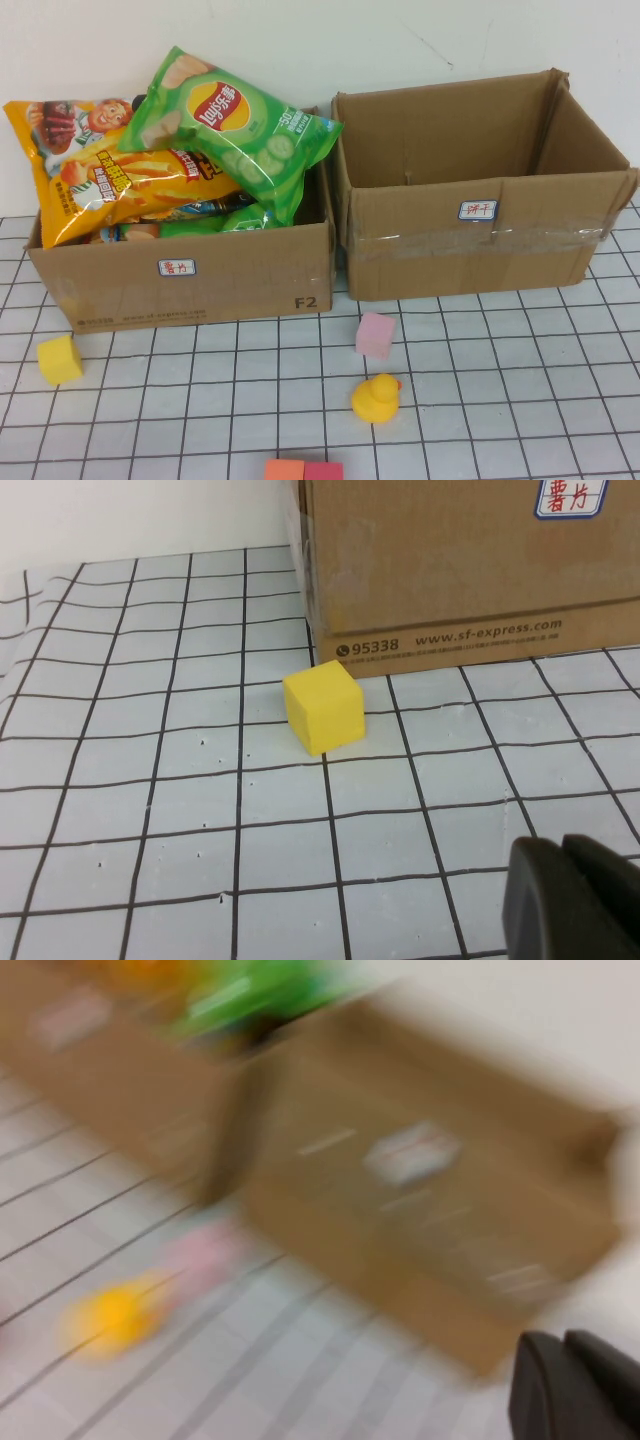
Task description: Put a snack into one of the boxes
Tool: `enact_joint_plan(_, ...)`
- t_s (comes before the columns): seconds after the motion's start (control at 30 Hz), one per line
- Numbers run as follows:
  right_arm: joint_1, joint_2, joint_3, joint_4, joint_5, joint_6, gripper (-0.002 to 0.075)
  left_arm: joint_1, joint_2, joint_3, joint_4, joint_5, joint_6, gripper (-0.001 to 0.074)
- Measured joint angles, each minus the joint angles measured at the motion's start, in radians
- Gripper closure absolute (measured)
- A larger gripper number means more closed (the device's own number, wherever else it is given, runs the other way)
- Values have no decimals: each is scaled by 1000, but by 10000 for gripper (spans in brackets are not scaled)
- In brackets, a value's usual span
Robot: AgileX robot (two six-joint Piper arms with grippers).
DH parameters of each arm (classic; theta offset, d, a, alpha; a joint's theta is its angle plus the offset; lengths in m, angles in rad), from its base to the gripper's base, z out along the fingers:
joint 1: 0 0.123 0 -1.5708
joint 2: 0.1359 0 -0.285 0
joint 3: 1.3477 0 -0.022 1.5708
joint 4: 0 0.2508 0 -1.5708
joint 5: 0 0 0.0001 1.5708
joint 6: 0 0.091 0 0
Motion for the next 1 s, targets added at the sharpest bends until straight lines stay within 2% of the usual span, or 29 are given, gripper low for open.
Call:
enact_joint_plan(0.17,-101,-123,86,24,-199,2,727,0,0,0,0,0,0,736)
enact_joint_plan(0.43,-110,-159,111,37,-230,19,727,0,0,0,0,0,0,736)
enact_joint_plan(0.53,-133,-159,117,-70,-230,126,727,0,0,0,0,0,0,736)
enact_joint_plan(0.73,-243,-181,168,-426,-145,459,727,0,0,0,0,0,0,736)
enact_joint_plan(1.0,-273,-271,346,-495,-98,540,727,0,0,0,0,0,0,736)
